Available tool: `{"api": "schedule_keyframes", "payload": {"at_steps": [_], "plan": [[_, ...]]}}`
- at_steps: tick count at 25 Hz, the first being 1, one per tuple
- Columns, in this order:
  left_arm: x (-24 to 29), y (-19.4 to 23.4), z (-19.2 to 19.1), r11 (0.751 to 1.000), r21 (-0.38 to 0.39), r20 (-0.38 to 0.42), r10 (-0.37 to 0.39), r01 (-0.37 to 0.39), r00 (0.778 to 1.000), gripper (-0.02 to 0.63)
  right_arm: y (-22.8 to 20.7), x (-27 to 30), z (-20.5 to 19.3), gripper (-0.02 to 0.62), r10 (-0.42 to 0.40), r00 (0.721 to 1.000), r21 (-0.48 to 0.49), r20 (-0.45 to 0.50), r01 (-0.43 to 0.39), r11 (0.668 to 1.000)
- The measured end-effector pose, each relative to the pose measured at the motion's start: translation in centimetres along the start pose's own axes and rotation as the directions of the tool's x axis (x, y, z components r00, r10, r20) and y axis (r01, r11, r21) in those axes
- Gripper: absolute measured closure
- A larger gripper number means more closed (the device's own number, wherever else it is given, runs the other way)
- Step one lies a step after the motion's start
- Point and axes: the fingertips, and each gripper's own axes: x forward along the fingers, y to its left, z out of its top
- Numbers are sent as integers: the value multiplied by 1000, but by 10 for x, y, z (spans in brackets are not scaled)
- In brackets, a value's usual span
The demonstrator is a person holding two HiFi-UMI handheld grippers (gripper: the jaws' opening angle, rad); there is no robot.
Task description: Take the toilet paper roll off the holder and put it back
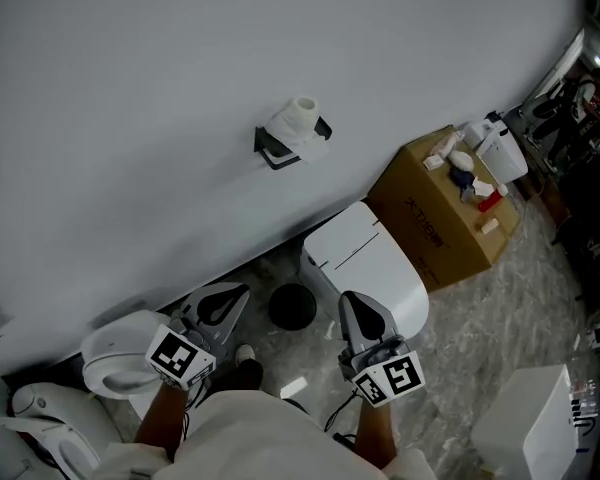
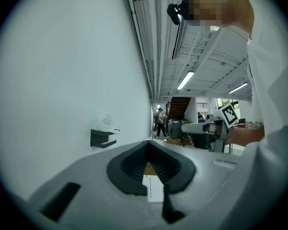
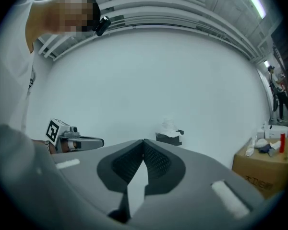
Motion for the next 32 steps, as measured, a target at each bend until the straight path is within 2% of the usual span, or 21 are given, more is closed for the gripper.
{"api": "schedule_keyframes", "payload": {"at_steps": [7, 13, 17, 20, 25, 29, 31, 32], "plan": [[37, 41, 11, 1000, -3, 7, -14, 14, 1000, 607, -31, 44, 4, 588, -18, 1000, 10, -6, 18, 1000], [67, 64, 22, 999, 8, 17, 39, -39, 999, 607, -61, 79, 8, 588, 38, 999, 10, -13, -38, 999], [80, 76, 30, 997, 6, 25, 83, -83, 996, 607, -73, 103, 29, 588, 97, 995, -30, 9, -97, 995], [91, 81, 28, 995, -1, 18, 101, -101, 995, 607, -79, 113, 30, 588, 141, 990, -45, 0, -141, 989], [105, 84, 22, 995, -9, 7, 100, -100, 995, 607, -97, 121, 32, 588, 139, 990, -48, 15, -138, 989], [110, 86, 18, 994, -15, -5, 105, -105, 994, 607, -104, 133, 44, 585, 165, 986, -95, 32, -161, 982], [112, 87, 16, 994, -16, -13, 105, -105, 994, 607, -103, 142, 50, 456, 191, 981, -127, 37, -185, 974], [113, 88, 15, 994, -17, -15, 106, -106, 994, 607, -104, 148, 53, 429, 194, 980, -146, 37, -187, 971]]}}
